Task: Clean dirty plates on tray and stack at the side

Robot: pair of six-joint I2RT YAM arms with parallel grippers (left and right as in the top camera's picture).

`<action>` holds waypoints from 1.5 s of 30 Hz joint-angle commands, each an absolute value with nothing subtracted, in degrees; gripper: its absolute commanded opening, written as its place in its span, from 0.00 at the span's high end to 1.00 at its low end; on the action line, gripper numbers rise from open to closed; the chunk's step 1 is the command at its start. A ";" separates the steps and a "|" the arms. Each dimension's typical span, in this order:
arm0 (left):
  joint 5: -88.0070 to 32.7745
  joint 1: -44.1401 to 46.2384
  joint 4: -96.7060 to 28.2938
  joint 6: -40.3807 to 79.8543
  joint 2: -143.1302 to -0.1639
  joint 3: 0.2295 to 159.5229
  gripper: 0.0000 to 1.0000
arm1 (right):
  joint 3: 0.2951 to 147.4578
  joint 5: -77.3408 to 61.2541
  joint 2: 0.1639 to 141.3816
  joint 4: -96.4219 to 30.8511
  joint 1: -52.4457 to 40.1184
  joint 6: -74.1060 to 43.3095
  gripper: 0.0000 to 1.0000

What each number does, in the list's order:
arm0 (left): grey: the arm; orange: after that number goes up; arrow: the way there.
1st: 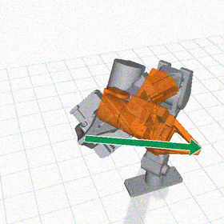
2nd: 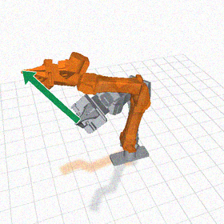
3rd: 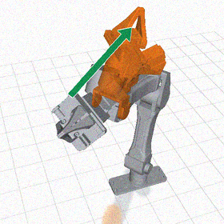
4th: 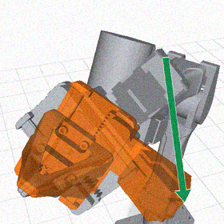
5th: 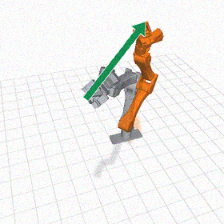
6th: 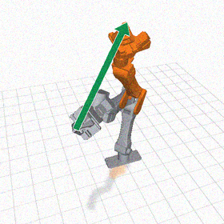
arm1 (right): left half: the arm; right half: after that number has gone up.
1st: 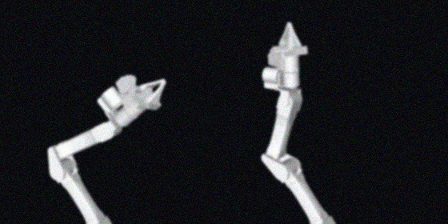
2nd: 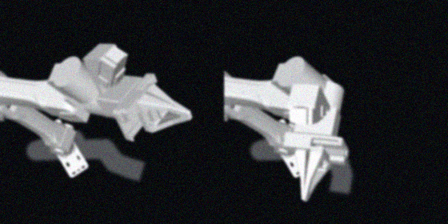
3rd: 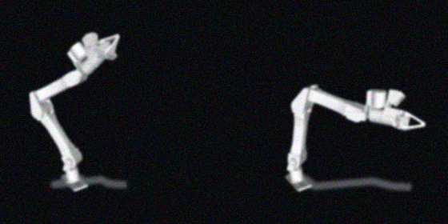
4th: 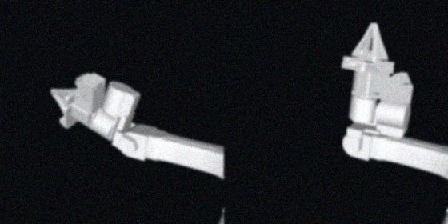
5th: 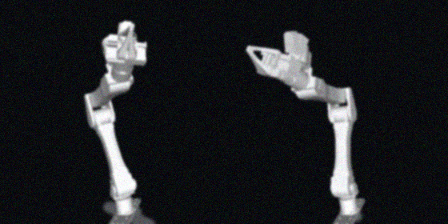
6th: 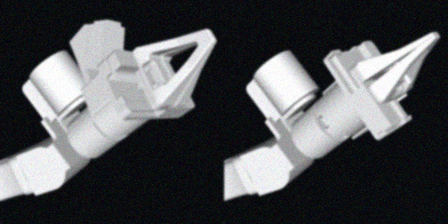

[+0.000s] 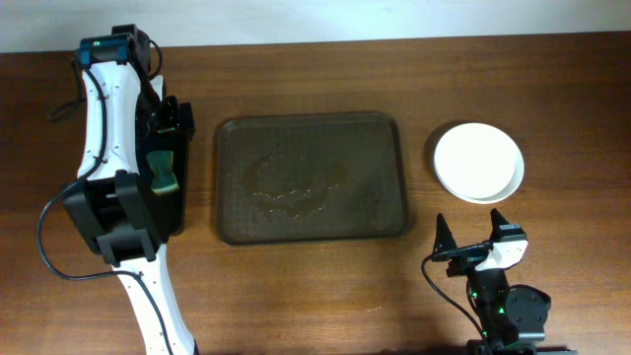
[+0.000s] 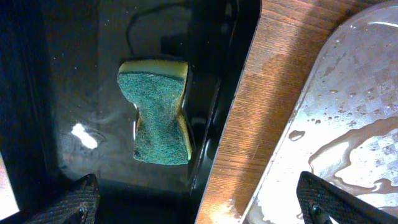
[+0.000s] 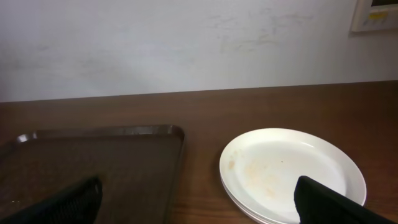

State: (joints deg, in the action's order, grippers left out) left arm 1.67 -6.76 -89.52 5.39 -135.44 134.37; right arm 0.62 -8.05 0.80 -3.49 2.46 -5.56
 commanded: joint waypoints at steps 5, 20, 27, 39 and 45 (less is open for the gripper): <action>1.23 -6.92 -89.58 4.49 -133.49 135.11 0.01 | 0.32 -8.19 0.21 -3.81 1.89 -5.34 0.02; 0.05 -0.91 -25.78 -6.17 -67.40 71.94 0.01 | 0.32 -8.19 0.21 -3.81 1.89 -5.32 0.02; 1.48 -0.91 2.79 -9.19 -20.36 13.85 0.01 | 0.32 -8.19 0.21 -3.81 1.89 -5.34 0.02; 2.76 -0.91 -4.60 -16.38 -0.30 0.49 0.01 | 0.32 -8.19 0.21 -3.81 1.89 -5.34 0.02; 2.76 -0.91 -4.60 -16.38 -0.30 0.49 0.01 | 0.32 -8.19 0.21 -3.81 1.89 -5.32 0.02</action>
